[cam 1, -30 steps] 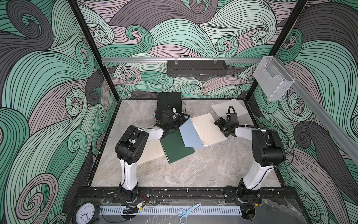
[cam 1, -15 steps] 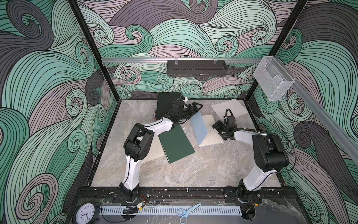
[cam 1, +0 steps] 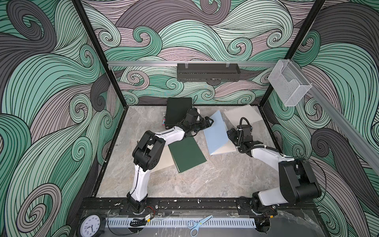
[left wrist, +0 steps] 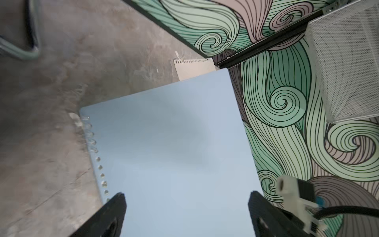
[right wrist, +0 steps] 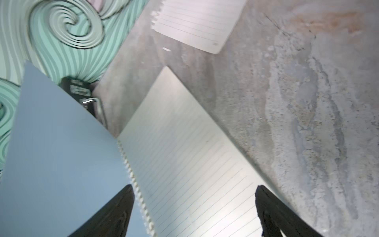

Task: Tear off pages from different notebooks
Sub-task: Close the notebook at the center of the board, then adjust the notebook at the center of the board.

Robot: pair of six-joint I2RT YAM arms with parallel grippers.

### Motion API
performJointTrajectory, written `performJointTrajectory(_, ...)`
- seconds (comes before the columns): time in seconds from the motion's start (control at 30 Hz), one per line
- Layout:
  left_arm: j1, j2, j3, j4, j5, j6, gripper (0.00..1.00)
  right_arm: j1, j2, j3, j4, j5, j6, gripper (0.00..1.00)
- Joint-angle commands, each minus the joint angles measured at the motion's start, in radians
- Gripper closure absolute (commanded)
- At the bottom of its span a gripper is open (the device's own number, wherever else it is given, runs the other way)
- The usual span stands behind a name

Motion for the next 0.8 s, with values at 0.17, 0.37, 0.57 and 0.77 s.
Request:
performJointTrajectory(0.17,-0.02,-0.3,-0.05,-0.201,-0.202,0.225,0.06,0.121,-0.172,0.024,-0.139,0.435,0.067,0.06)
performJointTrajectory(0.37,-0.017,-0.427,-0.16,-0.235,-0.304,0.233,0.06,0.159,-0.251,0.034,-0.072,0.431,-0.103,0.06)
performJointTrajectory(0.57,-0.002,-0.582,-0.318,-0.301,-0.442,0.225,0.06,0.307,-0.153,0.073,0.155,0.346,-0.371,0.05)
performJointTrajectory(0.77,0.068,-0.739,-0.53,-0.355,-0.57,0.163,0.04,0.391,0.082,0.206,0.338,0.295,-0.551,0.04)
